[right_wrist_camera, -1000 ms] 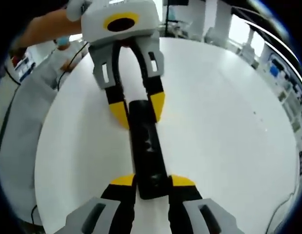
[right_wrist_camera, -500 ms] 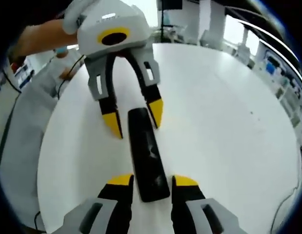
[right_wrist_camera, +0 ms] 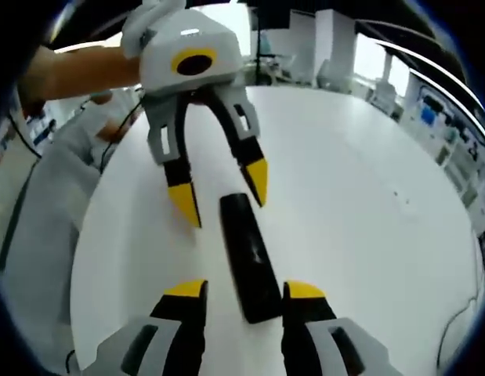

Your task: Press the specified remote control buttons in sequence, fully releasing each button before pressing the next.

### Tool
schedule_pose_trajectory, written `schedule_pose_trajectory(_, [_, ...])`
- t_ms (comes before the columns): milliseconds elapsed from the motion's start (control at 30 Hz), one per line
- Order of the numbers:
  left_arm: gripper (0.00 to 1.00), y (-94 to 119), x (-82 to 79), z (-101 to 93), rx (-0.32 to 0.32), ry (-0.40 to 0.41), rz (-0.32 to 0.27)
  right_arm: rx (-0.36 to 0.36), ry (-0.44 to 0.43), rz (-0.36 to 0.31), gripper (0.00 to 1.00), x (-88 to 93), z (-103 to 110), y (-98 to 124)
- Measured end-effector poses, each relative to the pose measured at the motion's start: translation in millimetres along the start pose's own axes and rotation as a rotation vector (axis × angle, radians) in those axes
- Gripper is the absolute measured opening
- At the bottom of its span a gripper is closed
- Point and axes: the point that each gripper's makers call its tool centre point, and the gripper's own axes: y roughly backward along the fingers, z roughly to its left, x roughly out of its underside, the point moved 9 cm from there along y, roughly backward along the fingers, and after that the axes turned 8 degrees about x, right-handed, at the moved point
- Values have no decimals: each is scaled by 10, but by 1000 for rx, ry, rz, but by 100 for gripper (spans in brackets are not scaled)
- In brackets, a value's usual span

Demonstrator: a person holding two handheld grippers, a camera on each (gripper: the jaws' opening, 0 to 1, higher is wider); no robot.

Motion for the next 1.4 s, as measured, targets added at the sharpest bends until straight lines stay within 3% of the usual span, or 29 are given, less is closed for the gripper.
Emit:
schedule_pose_trajectory(433, [49,249,-86,-335,-59,48,-160,76,-60,-113,40,-71,91,301])
schedule_pose_trajectory(567, [63,319,-88,-421,-93,71,-184,105,-78,-142,42,-86,129,394])
schedule_pose_trajectory(667, [66,386,-112,-494,-107,100,-258,121,-101,-175,43,-98,160,454])
schedule_pose_trajectory(1067, [87,551,-37,-762,-178,203,-405,182,-188,-298,51,-97,469,665])
schedule_pose_trajectory(1300, [98,637,-46,-995,-205,248,-536,202,-235,-351,56,-73,709,802])
schedule_pose_trajectory(1400, [100,659,-19,-1096,-211,254,-544,212,-263,-387,58,-43,801,864])
